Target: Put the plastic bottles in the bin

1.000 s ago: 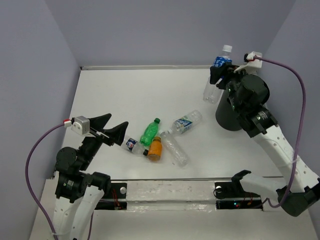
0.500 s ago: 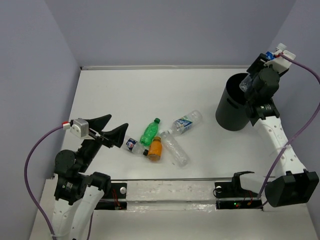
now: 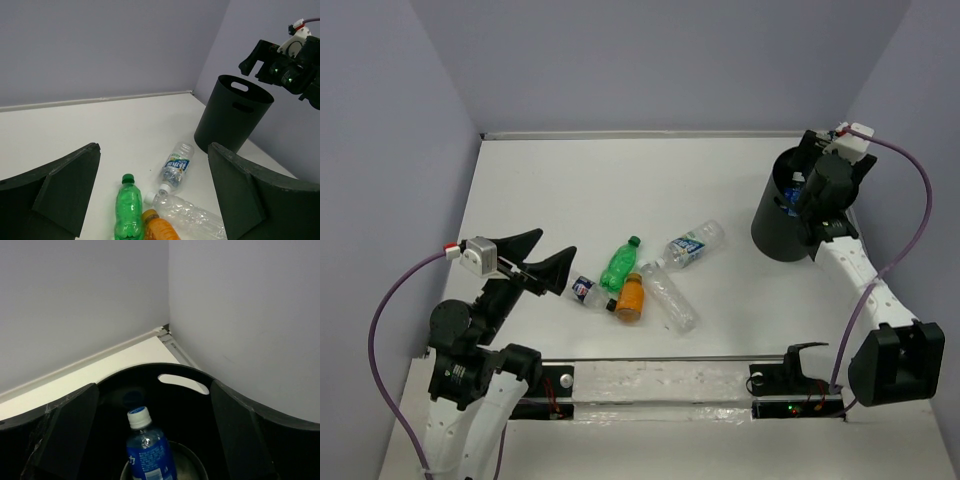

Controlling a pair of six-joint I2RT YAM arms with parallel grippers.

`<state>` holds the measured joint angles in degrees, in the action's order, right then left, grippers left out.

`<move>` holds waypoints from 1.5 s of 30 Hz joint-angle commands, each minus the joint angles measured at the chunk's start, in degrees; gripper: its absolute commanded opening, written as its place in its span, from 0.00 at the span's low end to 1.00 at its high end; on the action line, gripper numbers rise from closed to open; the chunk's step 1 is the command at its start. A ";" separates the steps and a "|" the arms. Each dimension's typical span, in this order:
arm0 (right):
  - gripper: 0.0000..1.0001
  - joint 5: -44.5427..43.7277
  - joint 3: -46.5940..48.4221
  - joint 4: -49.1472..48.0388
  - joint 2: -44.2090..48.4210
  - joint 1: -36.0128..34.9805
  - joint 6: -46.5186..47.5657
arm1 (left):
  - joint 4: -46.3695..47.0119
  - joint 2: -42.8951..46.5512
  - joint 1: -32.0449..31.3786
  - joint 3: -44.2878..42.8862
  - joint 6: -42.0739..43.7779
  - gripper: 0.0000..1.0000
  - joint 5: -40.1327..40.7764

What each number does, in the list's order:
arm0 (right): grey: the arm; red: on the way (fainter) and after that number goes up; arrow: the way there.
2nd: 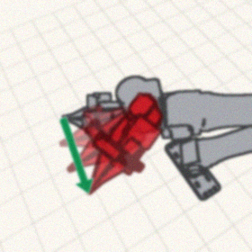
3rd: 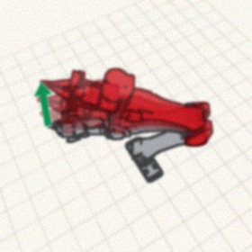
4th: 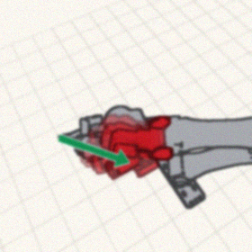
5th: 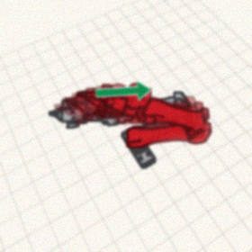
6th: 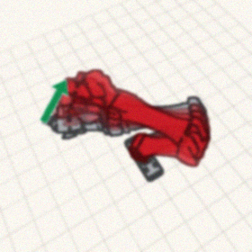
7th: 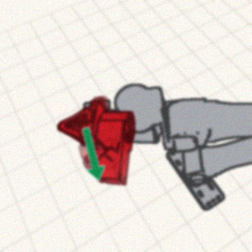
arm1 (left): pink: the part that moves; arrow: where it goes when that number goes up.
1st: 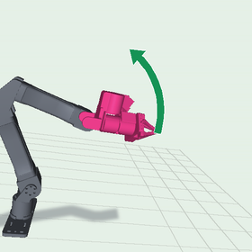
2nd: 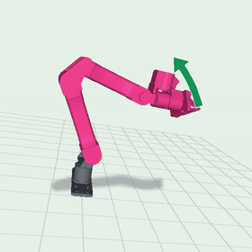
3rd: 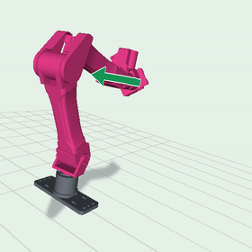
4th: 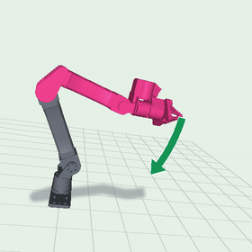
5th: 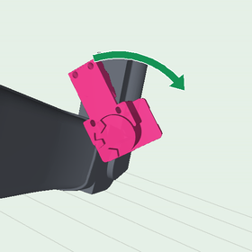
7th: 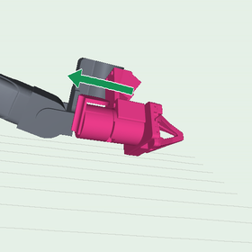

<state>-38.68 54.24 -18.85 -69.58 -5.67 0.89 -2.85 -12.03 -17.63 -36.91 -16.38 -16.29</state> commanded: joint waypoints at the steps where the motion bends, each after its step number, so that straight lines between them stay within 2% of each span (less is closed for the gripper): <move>1: 0.99 5.87 6.22 3.98 3.66 0.22 -6.85 | 2.15 -0.36 -0.30 -1.06 0.04 0.99 -0.14; 4: 0.99 16.94 9.04 11.36 6.38 -1.00 -11.86 | 2.15 -0.71 -0.21 -1.15 -0.40 0.99 0.73; 5: 0.98 23.93 9.57 15.56 7.17 -2.57 -14.39 | 2.15 -0.89 -0.21 -1.15 -0.67 0.99 1.69; 7: 0.98 30.47 10.54 19.88 7.62 -5.65 -16.35 | 2.06 -0.98 -0.21 -1.33 -1.19 0.99 2.84; 8: 0.98 34.77 10.45 24.43 7.79 -10.89 -16.88 | 1.89 -1.15 -0.21 -1.33 -1.46 0.99 3.80; 9: 0.98 35.50 9.93 26.04 7.79 -14.42 -16.79 | 1.80 -1.24 -0.21 -1.33 -1.63 0.99 4.51; 11: 0.97 34.20 6.96 29.03 7.97 -21.37 -16.44 | 1.71 -1.41 -0.21 -1.24 -1.81 0.99 5.83; 13: 0.97 33.75 3.18 30.97 7.45 -27.17 -20.64 | 1.71 -1.76 -0.21 -1.33 -2.07 0.99 6.88; 15: 0.98 32.45 -0.43 30.19 7.18 -29.65 -25.03 | 1.80 -2.12 -0.21 -1.24 -2.08 0.99 7.15; 18: 1.00 25.43 -7.90 25.46 6.65 -32.99 -35.14 | 1.97 -2.73 -0.21 -1.41 -1.90 0.99 7.59; 19: 1.00 19.57 -9.49 24.40 6.56 -33.52 -40.38 | 1.89 -2.82 -0.21 -1.50 -1.73 0.99 7.68; 22: 1.00 8.50 -12.84 21.23 4.99 -34.41 -45.25 | 1.71 -2.91 -0.04 -1.59 -1.55 0.99 8.03; 24: 1.00 2.76 -12.14 20.87 1.84 -34.41 -46.14 | 1.45 -2.30 -0.13 -1.50 -1.46 0.99 7.51; 27: 1.00 2.73 -9.34 20.96 -3.17 -34.41 -45.97 | 1.45 -1.94 -0.13 -1.24 -1.20 0.99 5.93; 30: 1.00 0.81 -5.82 22.54 -12.04 -34.41 -50.79 | 1.18 -1.59 -0.13 -1.33 -1.20 0.99 5.84; 33: 1.00 -1.48 -4.15 23.16 -17.14 -34.41 -52.38 | 1.01 -0.98 -0.13 -1.07 -1.37 0.99 4.87; 40: 1.00 -5.27 1.92 25.53 -23.22 -34.41 -53.71 | 1.01 -0.89 -0.57 -0.98 -1.37 0.99 3.73; 45: 1.00 -4.57 6.66 26.14 -28.49 -33.09 -52.13 | 0.92 -0.45 -0.74 -0.98 -1.46 0.99 3.46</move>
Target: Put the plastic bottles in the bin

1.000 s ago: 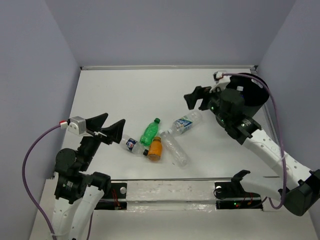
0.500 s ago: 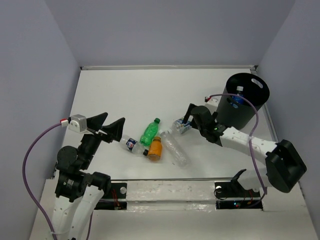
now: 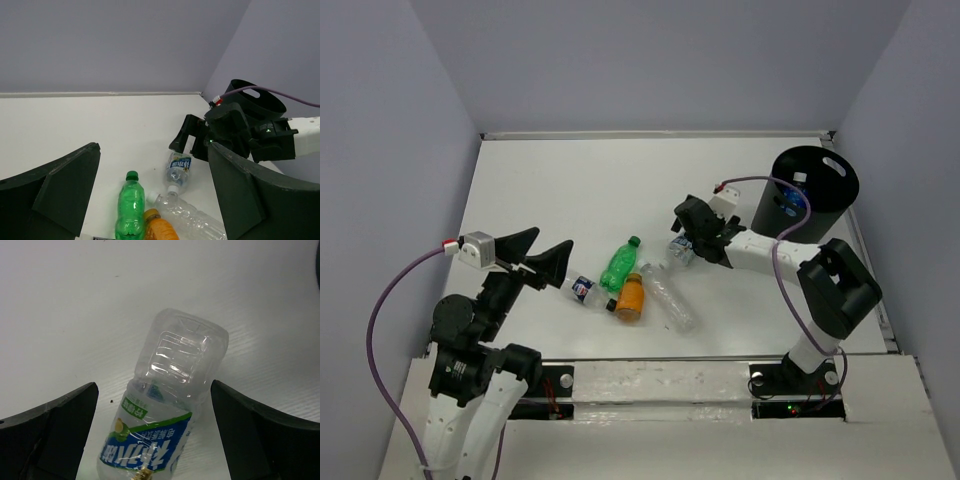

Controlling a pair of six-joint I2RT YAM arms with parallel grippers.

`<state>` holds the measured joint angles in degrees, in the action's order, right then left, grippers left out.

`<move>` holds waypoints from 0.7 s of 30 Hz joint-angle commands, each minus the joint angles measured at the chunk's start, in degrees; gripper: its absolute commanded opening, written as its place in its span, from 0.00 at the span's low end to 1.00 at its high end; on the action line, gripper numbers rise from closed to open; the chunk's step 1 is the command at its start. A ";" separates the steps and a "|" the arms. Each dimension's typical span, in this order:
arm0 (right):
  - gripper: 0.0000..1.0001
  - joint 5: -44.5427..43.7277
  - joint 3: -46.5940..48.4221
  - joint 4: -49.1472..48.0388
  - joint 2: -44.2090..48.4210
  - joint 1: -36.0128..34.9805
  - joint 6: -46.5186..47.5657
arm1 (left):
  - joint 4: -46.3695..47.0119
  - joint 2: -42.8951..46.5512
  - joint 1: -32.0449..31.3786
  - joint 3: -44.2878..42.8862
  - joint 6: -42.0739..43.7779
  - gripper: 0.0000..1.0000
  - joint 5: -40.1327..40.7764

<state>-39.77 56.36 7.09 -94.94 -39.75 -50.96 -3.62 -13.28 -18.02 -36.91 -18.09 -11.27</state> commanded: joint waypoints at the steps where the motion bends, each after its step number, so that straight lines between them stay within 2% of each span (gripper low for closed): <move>1: 1.00 -3.21 4.99 0.38 -3.93 0.99 -0.11 | 1.68 0.80 -0.44 -0.98 0.24 0.99 -1.56; 8: 1.00 -0.40 7.44 0.82 -7.54 3.71 1.12 | 1.68 0.53 -0.70 -0.98 0.16 0.99 -1.56; 13: 0.94 -0.48 10.17 1.17 -10.09 4.24 5.95 | 1.68 0.71 -0.79 -1.06 0.16 0.99 -1.56; 16: 0.82 -0.83 12.02 1.17 -11.67 4.24 8.23 | 1.68 0.80 -0.79 -1.06 0.24 0.99 -1.39; 19: 0.62 -1.18 13.94 1.17 -12.55 4.24 9.82 | 1.60 0.71 -0.79 -0.98 0.24 0.99 -1.30; 21: 0.61 -2.50 15.09 1.17 -12.29 4.24 10.79 | 1.60 0.53 -0.79 -0.98 0.16 0.99 -1.39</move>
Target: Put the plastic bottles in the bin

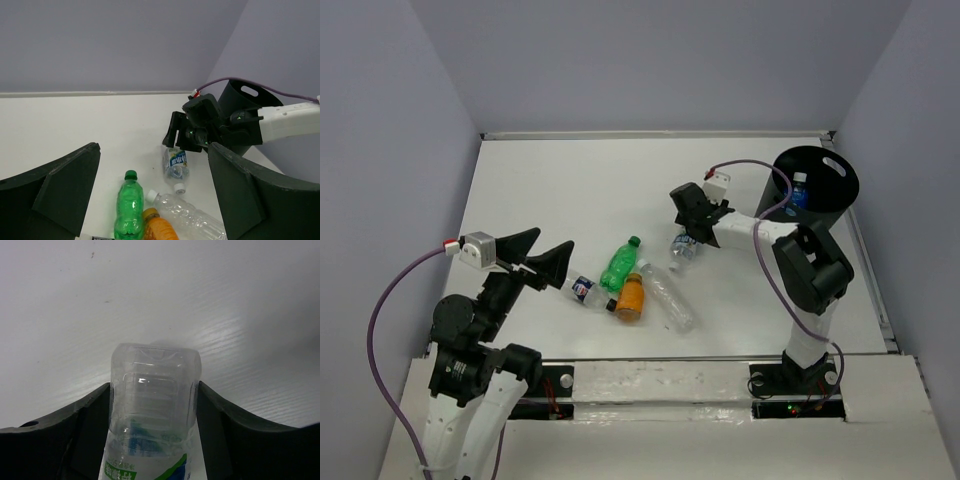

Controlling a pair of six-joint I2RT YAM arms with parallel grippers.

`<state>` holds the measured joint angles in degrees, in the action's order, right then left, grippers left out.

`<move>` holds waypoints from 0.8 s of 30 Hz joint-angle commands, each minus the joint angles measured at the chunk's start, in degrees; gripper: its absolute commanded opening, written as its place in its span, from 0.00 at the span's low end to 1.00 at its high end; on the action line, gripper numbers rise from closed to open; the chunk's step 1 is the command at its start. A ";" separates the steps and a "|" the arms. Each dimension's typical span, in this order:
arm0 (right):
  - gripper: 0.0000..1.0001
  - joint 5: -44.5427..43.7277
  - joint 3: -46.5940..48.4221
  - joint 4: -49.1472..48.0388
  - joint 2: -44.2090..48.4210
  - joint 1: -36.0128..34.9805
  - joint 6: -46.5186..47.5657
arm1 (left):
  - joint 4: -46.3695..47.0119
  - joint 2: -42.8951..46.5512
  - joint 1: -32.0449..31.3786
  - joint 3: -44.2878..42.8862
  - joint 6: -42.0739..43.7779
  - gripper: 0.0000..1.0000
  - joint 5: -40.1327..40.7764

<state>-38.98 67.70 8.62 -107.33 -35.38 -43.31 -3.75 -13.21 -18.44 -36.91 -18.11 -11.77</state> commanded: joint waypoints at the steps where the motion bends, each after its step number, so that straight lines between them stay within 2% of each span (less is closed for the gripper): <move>1: 0.60 -3.90 4.19 -0.36 0.45 -0.13 3.49 | 1.73 0.47 -0.37 -1.06 0.18 0.99 -0.89; 6: 0.56 -5.93 6.65 -3.08 3.70 0.39 8.76 | 1.73 0.29 -0.37 -1.06 0.18 0.99 -0.80; 10: 0.51 0.29 7.36 -10.09 11.16 0.39 18.49 | 1.73 0.29 -0.37 -1.06 0.18 0.99 -0.80; 14: 0.51 0.93 7.35 -15.99 23.35 0.39 27.20 | 1.73 -0.06 -0.28 -1.06 0.27 0.99 -0.62; 18: 0.52 -5.65 9.46 -21.17 30.24 0.92 40.90 | 1.81 0.12 -0.28 -1.06 0.35 0.99 -0.62; 20: 0.52 -10.22 9.91 -25.82 31.21 1.71 53.11 | 1.81 0.20 -0.20 -1.24 0.35 0.99 -0.62; 22: 0.52 -15.13 10.69 -35.23 30.43 3.99 65.12 | 1.99 0.38 -0.20 -1.15 0.44 0.99 -0.53; 24: 0.52 -16.21 11.66 -39.36 29.55 7.32 68.70 | 2.08 0.55 -0.11 -1.15 0.44 0.99 -0.53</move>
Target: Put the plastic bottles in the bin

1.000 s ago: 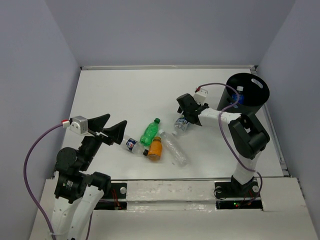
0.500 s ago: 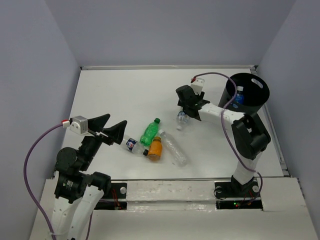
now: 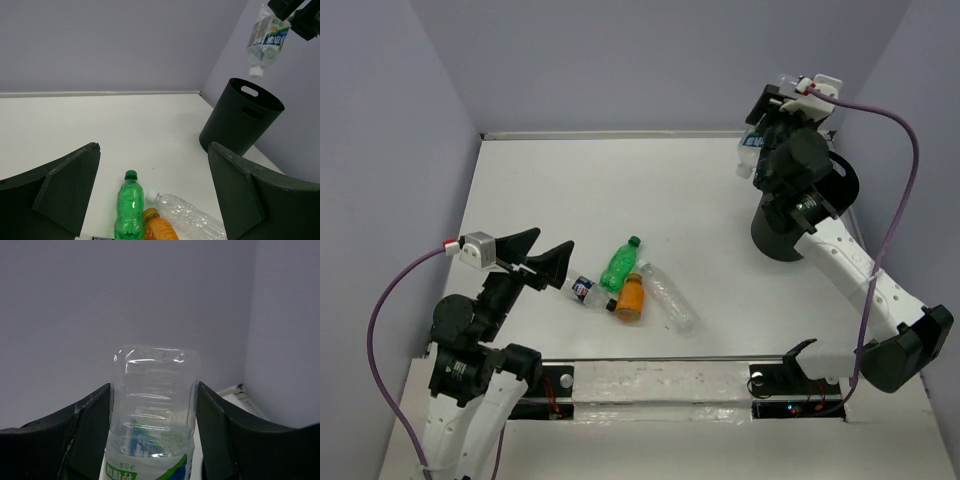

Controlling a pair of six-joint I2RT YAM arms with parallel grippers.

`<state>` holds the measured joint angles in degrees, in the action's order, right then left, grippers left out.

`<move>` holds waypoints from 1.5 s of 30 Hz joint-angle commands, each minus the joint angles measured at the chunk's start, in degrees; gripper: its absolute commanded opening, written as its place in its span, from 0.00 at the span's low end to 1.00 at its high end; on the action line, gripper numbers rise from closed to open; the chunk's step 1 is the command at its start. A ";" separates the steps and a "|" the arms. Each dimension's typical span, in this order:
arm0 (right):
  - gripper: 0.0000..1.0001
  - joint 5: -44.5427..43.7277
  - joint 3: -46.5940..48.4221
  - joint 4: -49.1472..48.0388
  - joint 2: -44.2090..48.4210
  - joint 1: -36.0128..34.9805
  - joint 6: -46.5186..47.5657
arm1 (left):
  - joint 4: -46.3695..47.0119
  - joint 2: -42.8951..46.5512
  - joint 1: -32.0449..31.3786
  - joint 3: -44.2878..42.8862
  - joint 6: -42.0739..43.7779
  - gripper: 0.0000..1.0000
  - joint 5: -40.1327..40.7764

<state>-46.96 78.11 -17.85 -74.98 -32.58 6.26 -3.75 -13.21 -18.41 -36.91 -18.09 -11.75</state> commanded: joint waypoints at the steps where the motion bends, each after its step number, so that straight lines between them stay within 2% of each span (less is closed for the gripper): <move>1: 0.52 -8.67 1.96 -13.26 -3.41 8.19 19.66 | 2.08 0.73 -0.13 -1.15 0.42 0.99 -0.64; 7: 0.53 -7.10 -0.58 -17.13 -4.29 18.68 19.67 | 1.46 2.14 -0.31 -1.24 0.42 0.99 -0.21; 15: 0.55 -5.52 -9.71 -21.53 -3.51 19.75 18.26 | 1.55 2.75 -0.48 -1.24 0.51 0.99 -0.03; 19: 0.61 -3.86 -18.93 -23.46 -0.27 19.75 15.01 | 1.73 2.49 -0.74 -1.33 0.42 0.99 -0.03; 22: 0.67 -3.57 -20.89 -22.59 0.62 19.75 13.70 | 1.73 2.31 -0.92 -1.33 0.51 0.99 -0.12; 24: 0.77 -3.32 -21.15 -20.04 1.85 19.75 12.02 | 1.73 2.23 -0.92 -1.24 0.51 0.99 -0.03; 25: 0.91 -3.14 -20.80 -18.64 2.29 19.75 10.28 | 1.73 2.23 -0.92 -1.24 0.51 0.99 0.06; 27: 1.00 -2.53 -19.05 -12.34 3.08 19.75 8.34 | 1.73 2.14 -0.83 -1.24 0.51 0.99 0.15; 31: 1.00 1.51 -12.29 -1.68 5.28 19.75 1.50 | 1.81 1.61 -0.75 -1.24 0.51 0.99 0.23; 33: 1.00 7.28 -10.09 6.19 6.33 18.61 -1.76 | 1.81 1.44 -0.75 -1.24 0.51 0.99 0.32; 36: 1.00 14.87 -8.23 13.61 7.74 12.82 -5.82 | 1.81 1.17 -0.66 -1.24 0.51 0.99 0.50; 37: 1.00 16.36 -7.97 15.37 7.57 7.76 -6.08 | 1.81 1.17 -0.57 -1.33 0.60 0.99 0.67; 39: 1.00 20.49 -7.97 22.57 6.87 2.98 -8.88 | 1.64 1.26 -0.31 -1.33 0.60 0.99 1.02; 41: 1.00 29.67 -9.28 28.18 5.82 -1.15 -13.35 | 1.46 1.17 -0.22 -1.33 0.60 0.99 1.20; 45: 0.99 39.72 -13.49 33.99 4.15 -5.64 -17.68 | 1.29 0.47 -0.22 -1.33 0.60 0.99 1.03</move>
<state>-21.23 67.94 3.14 -68.75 -34.98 -4.45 -4.16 -11.25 -19.00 -36.91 -18.09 -10.48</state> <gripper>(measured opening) 0.993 0.989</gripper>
